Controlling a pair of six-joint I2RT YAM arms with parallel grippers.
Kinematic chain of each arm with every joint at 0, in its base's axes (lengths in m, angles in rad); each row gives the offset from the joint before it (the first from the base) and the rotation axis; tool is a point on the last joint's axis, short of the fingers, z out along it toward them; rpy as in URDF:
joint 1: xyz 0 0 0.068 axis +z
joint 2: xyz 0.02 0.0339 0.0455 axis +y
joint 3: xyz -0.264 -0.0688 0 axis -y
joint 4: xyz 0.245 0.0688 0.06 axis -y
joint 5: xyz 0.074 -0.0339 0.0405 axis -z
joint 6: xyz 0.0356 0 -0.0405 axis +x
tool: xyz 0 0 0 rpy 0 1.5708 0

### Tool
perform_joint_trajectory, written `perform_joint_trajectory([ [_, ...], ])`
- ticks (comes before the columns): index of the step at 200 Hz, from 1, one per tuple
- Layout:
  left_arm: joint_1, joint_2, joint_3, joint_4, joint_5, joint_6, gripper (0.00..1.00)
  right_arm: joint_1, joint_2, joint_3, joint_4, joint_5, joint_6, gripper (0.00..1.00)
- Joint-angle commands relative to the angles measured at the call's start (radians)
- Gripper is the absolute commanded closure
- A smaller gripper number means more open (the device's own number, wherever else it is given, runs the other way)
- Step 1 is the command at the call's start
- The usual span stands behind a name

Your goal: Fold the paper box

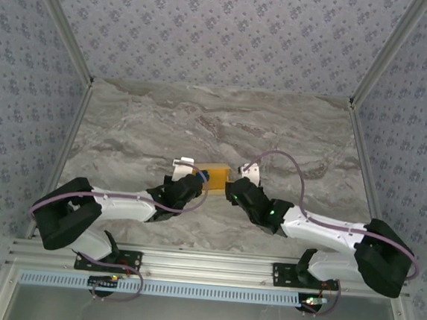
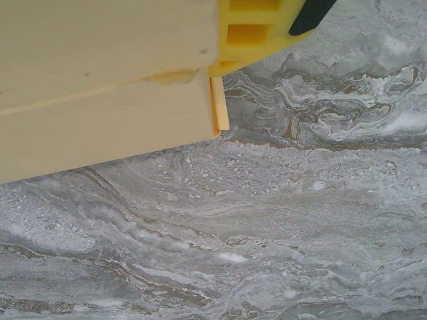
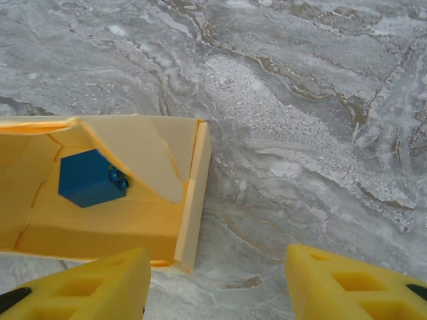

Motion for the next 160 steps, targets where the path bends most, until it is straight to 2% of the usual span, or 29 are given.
perform_joint_trajectory([
  [1,0.006,0.017,0.018,-0.048,-0.017,0.013,1.00,-0.001,-0.073,0.015,-0.106,-0.027,-0.092,0.43],
  [28,0.005,0.024,0.023,-0.045,-0.014,0.016,1.00,-0.017,-0.133,0.066,-0.151,-0.056,-0.147,0.42],
  [60,0.005,0.024,0.025,-0.048,-0.012,0.019,1.00,-0.127,-0.125,0.152,-0.165,-0.225,-0.152,0.40],
  [79,0.005,0.020,0.025,-0.051,-0.014,0.019,1.00,-0.205,-0.063,0.224,-0.194,-0.342,-0.144,0.39],
  [109,0.003,0.024,0.028,-0.050,-0.012,0.021,1.00,-0.290,0.079,0.359,-0.274,-0.445,-0.128,0.39],
  [160,0.002,0.027,0.034,-0.049,-0.014,0.021,1.00,-0.302,0.262,0.523,-0.368,-0.534,-0.117,0.43],
])
